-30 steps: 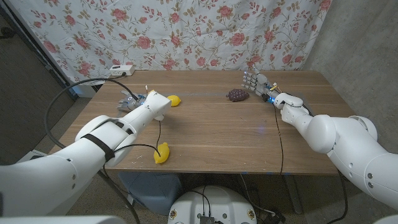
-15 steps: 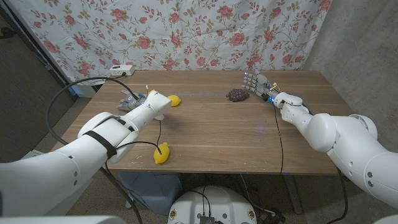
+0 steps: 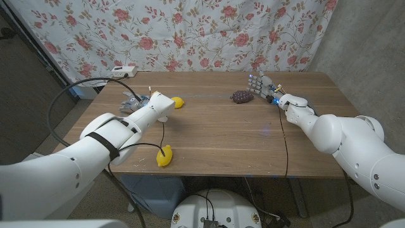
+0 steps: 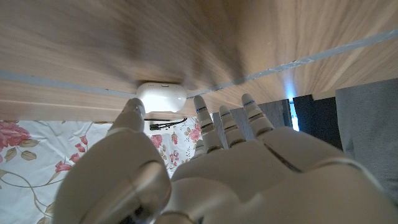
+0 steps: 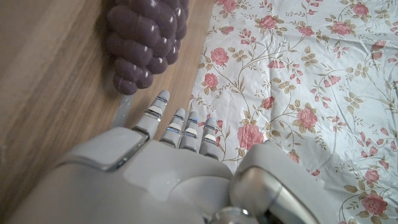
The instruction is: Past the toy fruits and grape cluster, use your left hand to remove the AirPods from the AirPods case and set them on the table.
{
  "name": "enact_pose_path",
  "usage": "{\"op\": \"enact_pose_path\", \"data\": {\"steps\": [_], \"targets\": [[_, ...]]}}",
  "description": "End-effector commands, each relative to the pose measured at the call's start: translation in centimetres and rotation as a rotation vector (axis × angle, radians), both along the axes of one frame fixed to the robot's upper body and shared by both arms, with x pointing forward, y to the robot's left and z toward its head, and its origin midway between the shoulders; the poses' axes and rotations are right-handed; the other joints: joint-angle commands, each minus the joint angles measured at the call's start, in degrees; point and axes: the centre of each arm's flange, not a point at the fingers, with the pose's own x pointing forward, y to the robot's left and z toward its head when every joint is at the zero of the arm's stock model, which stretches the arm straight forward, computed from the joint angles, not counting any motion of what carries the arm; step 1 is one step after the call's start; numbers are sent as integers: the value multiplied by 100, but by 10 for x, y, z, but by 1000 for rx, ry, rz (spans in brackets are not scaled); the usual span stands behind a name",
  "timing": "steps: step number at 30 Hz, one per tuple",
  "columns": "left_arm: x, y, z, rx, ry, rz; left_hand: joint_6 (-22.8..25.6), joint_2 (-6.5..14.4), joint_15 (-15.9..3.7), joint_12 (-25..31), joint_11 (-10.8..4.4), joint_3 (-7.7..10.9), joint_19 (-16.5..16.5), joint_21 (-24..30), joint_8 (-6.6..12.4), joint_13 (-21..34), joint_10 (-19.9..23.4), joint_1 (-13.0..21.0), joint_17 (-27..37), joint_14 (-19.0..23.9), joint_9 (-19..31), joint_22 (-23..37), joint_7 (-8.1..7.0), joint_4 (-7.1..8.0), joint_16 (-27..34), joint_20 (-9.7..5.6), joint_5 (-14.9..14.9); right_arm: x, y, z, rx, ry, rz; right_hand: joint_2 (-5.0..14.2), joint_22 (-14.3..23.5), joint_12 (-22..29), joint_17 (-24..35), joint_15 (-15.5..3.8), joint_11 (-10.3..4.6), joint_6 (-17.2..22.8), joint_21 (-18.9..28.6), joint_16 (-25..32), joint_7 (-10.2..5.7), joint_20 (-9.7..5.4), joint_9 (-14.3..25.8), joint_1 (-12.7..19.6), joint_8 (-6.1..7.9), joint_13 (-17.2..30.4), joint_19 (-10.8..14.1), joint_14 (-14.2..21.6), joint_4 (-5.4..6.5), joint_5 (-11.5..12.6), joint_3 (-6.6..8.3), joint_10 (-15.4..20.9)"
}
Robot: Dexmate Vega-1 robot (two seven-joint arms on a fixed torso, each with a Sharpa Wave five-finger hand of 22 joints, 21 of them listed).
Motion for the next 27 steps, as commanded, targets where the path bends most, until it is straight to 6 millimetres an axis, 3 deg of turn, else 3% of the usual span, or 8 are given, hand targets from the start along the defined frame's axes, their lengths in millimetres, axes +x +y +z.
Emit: {"op": "enact_pose_path", "data": {"steps": [1, 27], "targets": [[2, -2, 2, 3, 1, 2, 0, 37, 26, 1, 7, 36, 41, 47, -9, 20, 7, 7, 8, -18, 18, 24, 6, 14, -12, 16, 36, 1, -2, -1, 4, 12, -9, -16, 10, -2, 18, -50, 5, 39, -12, -1, -10, 41, 31, 46, -25, 5, 12, 61, 8, -18, 33, 62], [12, 2, 3, 1, 11, -34, 44, 62, 35, -13, 13, 44, 44, 46, -6, 32, 15, 7, 2, -15, 19, 25, -9, 4, -32, 18, 25, 5, 2, 2, 0, 42, -30, -17, 14, -20, 20, -35, -3, 60, -25, -19, -33, 103, 32, 36, -36, 7, 1, 67, 15, -24, 58, 70]]}}
